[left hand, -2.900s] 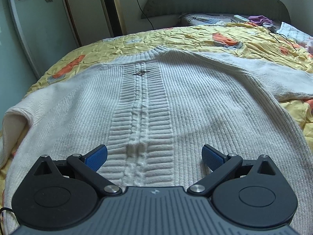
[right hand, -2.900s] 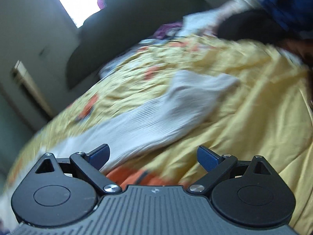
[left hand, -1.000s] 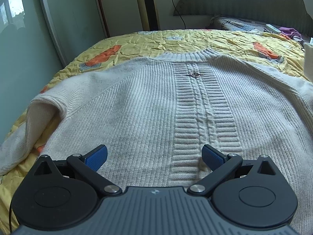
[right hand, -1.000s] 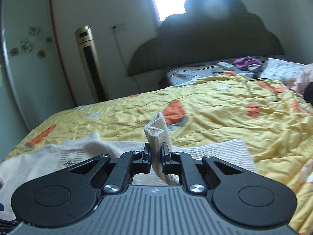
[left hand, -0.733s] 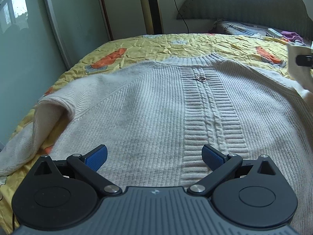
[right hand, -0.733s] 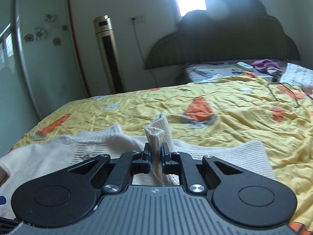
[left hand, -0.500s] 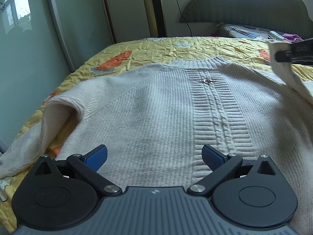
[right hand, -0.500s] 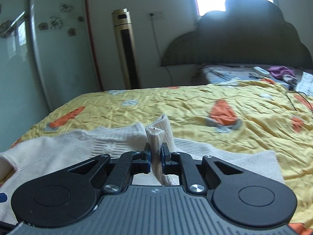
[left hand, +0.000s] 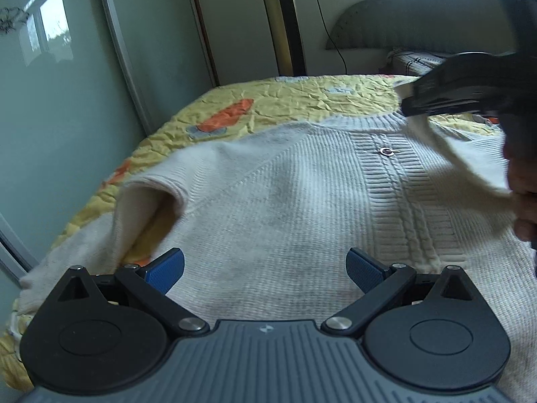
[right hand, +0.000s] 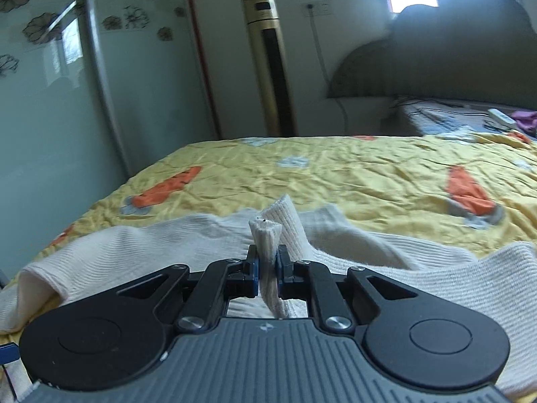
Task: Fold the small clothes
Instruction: 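Carry the held sleeve across the cardigan body with the right gripper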
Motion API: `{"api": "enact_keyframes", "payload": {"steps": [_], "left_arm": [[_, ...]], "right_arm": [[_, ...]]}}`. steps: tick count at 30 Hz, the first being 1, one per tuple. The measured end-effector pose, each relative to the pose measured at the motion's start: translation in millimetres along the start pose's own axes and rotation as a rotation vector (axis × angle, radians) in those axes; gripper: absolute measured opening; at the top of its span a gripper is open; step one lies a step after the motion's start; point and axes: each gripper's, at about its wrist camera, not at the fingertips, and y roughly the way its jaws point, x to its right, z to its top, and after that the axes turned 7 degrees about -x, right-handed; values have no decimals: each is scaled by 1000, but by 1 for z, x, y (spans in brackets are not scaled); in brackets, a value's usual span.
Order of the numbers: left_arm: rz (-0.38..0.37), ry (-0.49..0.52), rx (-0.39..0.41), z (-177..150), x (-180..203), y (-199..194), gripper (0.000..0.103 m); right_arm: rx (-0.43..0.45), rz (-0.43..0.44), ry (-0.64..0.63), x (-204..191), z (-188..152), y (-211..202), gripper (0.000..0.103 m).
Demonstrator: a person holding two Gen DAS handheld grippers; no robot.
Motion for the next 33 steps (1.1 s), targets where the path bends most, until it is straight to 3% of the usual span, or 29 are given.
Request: {"api": "enact_keyframes", "payload": {"steps": [6,12,18,30,33], "left_arm": [[76,18,44,-1,-11,-9,103],[114,-24,27,0,-32,-5,103],[96,-95,-6,-2,-52,0,103],[117,-113,-53,-9,-58,10,103],[117,-117,-64,-10,-59,12,103]], "right_arm": [[-29,57,-37,-38,4,23,15],[-53,77,-49,-60,3,43,15],[-52,66,-34,-68,11,64,15],[-137,60,-47,-73,0,98,15],[-162,69,-50,-74,-1,102,20]]}}
